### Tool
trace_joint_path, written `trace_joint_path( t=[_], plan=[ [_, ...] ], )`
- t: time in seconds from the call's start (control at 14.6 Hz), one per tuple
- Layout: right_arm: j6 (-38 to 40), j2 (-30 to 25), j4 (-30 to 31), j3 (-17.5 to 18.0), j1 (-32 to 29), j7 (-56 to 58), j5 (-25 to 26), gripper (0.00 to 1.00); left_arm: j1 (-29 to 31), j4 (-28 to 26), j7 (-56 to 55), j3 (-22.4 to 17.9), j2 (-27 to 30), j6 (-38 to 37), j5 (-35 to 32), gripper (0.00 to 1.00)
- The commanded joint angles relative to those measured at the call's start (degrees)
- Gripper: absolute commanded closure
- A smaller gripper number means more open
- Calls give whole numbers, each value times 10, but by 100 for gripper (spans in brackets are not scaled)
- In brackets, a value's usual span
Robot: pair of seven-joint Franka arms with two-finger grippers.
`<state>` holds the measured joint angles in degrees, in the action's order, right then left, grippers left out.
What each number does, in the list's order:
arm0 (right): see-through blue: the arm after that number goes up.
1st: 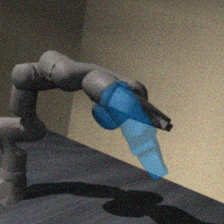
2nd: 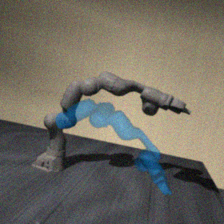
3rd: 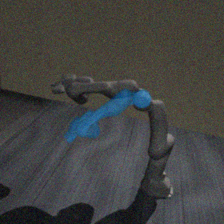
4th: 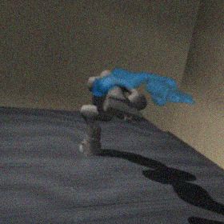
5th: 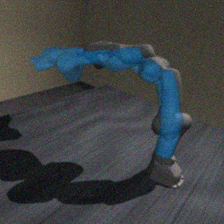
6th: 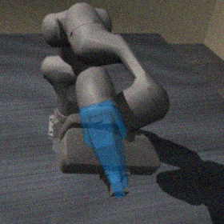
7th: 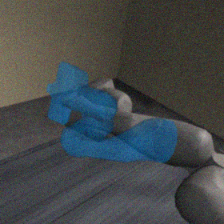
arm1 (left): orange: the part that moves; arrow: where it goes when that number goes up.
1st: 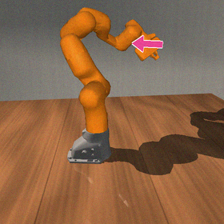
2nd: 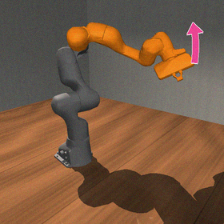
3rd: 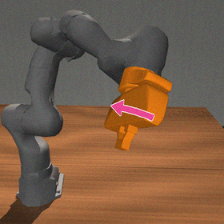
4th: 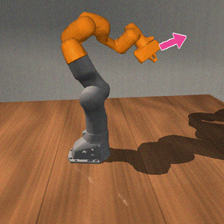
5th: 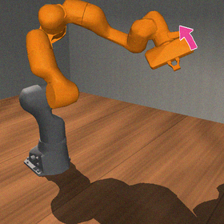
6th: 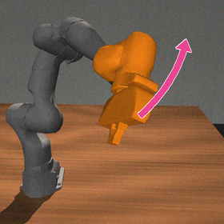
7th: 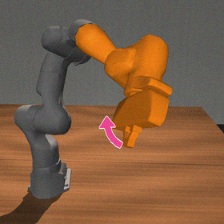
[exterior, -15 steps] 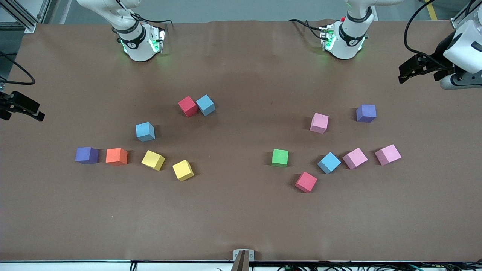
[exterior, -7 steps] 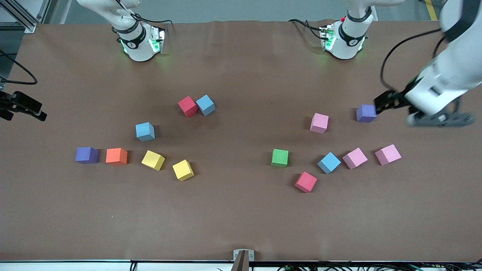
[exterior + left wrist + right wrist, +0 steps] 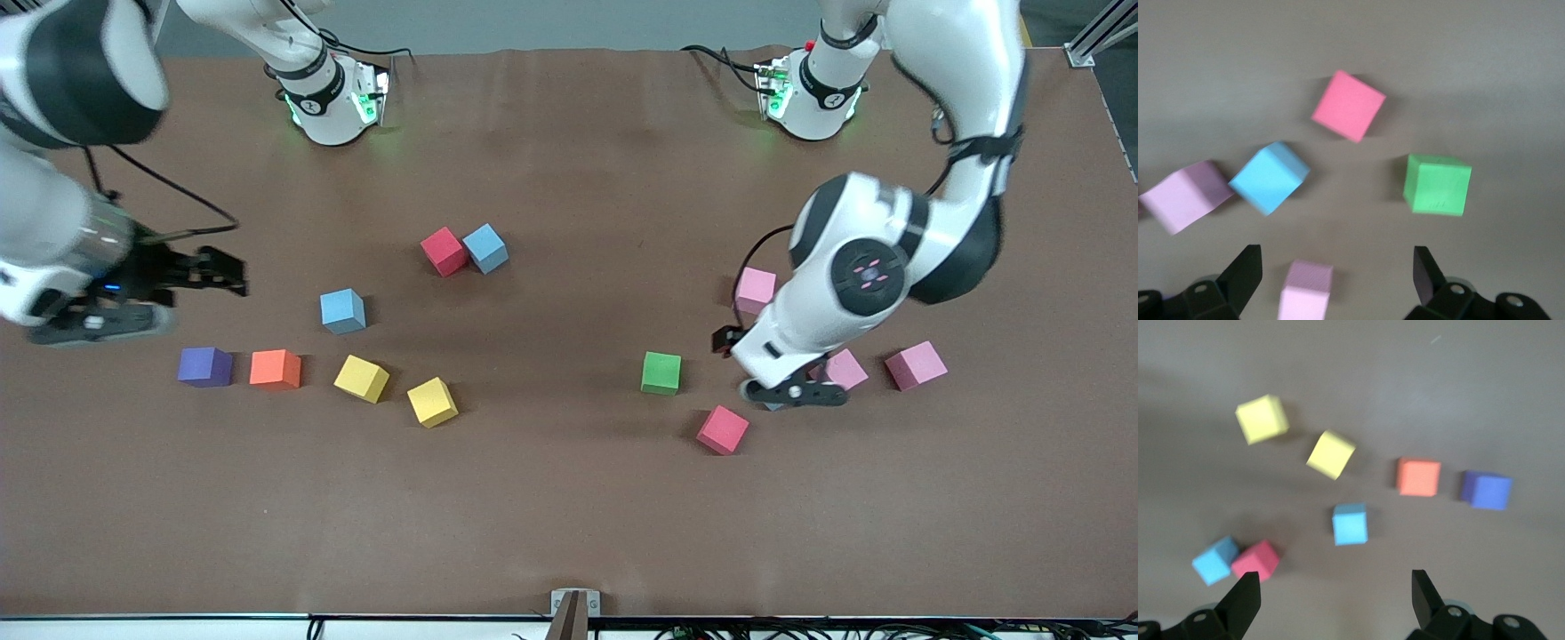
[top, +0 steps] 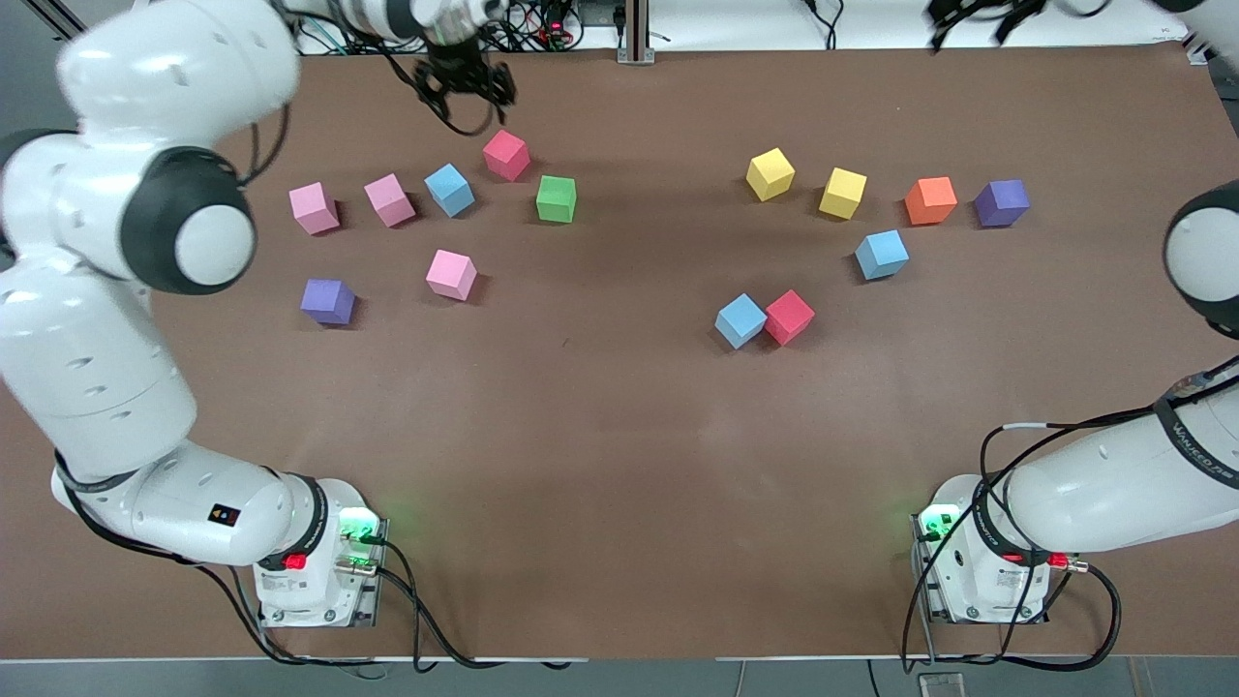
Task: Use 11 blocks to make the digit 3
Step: 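Reach the green block with the left gripper while the right gripper descends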
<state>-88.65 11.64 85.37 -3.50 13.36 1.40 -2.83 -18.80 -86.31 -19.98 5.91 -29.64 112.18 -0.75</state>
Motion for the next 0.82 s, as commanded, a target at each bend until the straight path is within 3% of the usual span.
trace_joint_path(
  t=[0.0,0.34,0.41,0.55,0.75],
  plan=[
    [2,-13,51,-5,95,-30,5,0,-32,12,-13,-2,-54,55,-23,0],
    [-37,-10,88,-3,213,-40,-8,0,-65,14,-17,-2,-114,133,-31,0],
    [-70,-14,119,-1,228,-40,-23,0,-68,13,-28,-2,-120,143,-31,0],
    [-169,-48,226,47,219,-33,-35,0,-79,14,-70,-2,-135,160,-36,0],
    [-263,-79,339,81,217,-26,-35,0,-87,12,-90,-2,-156,192,-36,4]
  ],
)
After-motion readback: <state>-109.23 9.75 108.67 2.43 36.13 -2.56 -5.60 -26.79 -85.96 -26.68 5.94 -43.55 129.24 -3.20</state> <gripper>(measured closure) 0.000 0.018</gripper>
